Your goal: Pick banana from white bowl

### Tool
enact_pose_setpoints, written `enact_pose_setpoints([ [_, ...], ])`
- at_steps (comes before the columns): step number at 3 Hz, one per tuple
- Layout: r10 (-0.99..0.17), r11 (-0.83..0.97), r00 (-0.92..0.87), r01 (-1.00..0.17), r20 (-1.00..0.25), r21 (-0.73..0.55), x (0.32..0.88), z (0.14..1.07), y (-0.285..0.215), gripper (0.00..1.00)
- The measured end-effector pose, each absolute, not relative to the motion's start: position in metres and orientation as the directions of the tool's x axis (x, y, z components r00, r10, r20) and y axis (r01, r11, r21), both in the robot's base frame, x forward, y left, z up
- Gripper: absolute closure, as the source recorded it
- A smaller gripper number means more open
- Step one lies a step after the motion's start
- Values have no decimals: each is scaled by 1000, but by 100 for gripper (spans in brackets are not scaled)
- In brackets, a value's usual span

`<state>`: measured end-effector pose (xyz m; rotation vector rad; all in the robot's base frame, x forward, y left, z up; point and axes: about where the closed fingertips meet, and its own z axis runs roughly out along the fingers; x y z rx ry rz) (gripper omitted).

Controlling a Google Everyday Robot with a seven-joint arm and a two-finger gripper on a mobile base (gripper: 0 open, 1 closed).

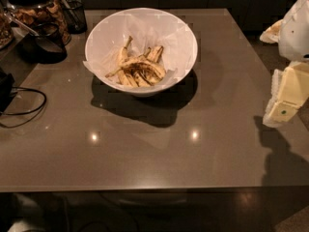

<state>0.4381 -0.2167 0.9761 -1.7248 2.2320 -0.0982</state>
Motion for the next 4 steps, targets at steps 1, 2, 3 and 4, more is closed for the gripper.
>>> enact_pose_setpoints([
  [1, -953, 270, -222, -931, -207, -245, 438, 976, -217, 0],
  [2, -944, 303, -265, -932, -195, -200, 463, 977, -202, 0],
  [3, -943, 328, -310, -927, -123, -179, 536, 976, -153, 0],
  [4, -944, 322, -295, -925, -149, -203, 543, 977, -146, 0],
])
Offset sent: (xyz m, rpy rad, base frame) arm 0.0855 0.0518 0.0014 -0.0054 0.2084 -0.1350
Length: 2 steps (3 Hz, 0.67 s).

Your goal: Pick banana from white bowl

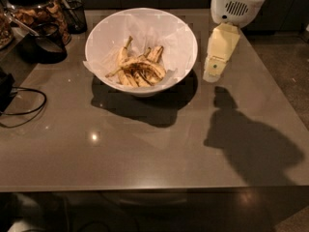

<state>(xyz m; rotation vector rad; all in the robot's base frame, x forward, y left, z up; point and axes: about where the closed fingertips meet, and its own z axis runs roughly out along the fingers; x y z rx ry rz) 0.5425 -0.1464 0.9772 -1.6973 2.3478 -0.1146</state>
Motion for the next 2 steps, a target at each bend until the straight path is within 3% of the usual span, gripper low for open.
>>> enact_pose_setpoints([
  [2, -965, 236, -198, -943, -173, -234, 559, 991, -97, 0],
])
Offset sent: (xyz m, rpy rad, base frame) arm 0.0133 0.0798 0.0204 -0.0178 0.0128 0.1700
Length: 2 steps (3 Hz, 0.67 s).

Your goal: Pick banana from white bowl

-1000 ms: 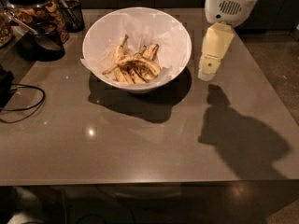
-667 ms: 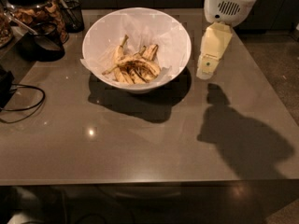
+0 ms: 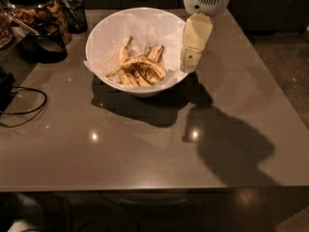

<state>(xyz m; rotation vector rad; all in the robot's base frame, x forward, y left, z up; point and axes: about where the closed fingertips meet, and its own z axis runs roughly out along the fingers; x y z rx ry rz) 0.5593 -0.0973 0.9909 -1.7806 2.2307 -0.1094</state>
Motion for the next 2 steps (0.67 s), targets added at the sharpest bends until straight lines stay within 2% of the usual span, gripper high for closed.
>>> enact_pose_setpoints([
  [1, -972, 206, -173, -953, -160, -220, 572, 988, -72, 0],
  [2, -972, 199, -166, -958, -166, -207, 583, 985, -54, 16],
])
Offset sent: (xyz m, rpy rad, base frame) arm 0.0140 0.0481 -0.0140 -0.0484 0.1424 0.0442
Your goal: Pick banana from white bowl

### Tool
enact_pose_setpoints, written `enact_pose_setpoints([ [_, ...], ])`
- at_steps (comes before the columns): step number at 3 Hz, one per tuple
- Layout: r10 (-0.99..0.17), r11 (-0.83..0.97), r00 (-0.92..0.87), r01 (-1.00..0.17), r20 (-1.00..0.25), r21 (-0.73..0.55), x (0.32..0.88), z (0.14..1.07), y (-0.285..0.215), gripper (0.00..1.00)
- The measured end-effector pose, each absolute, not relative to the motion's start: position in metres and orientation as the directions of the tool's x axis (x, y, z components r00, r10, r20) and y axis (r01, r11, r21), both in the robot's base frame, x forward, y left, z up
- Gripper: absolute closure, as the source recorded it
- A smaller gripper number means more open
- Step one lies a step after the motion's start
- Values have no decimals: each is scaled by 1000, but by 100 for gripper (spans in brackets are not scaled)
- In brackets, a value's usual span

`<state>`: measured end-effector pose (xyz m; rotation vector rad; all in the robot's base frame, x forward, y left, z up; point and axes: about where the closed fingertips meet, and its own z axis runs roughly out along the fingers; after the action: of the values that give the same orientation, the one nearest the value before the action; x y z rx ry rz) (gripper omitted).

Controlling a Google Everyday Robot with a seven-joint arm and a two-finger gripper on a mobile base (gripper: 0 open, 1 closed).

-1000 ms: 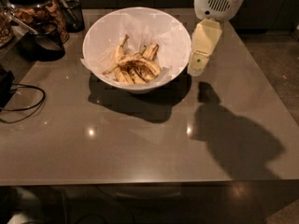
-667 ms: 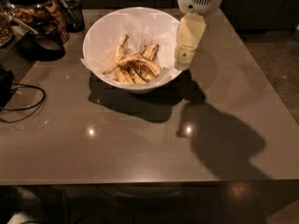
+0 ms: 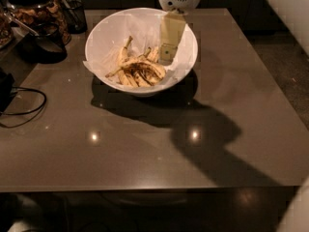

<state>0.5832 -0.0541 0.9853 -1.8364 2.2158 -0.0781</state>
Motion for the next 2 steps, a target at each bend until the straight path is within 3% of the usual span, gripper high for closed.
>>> enact_pose_setpoints([
  [1, -971, 201, -170, -960, -167, -194, 593, 981, -44, 23],
  [2, -971, 202, -172, -962, -166, -183, 600, 976, -38, 23],
])
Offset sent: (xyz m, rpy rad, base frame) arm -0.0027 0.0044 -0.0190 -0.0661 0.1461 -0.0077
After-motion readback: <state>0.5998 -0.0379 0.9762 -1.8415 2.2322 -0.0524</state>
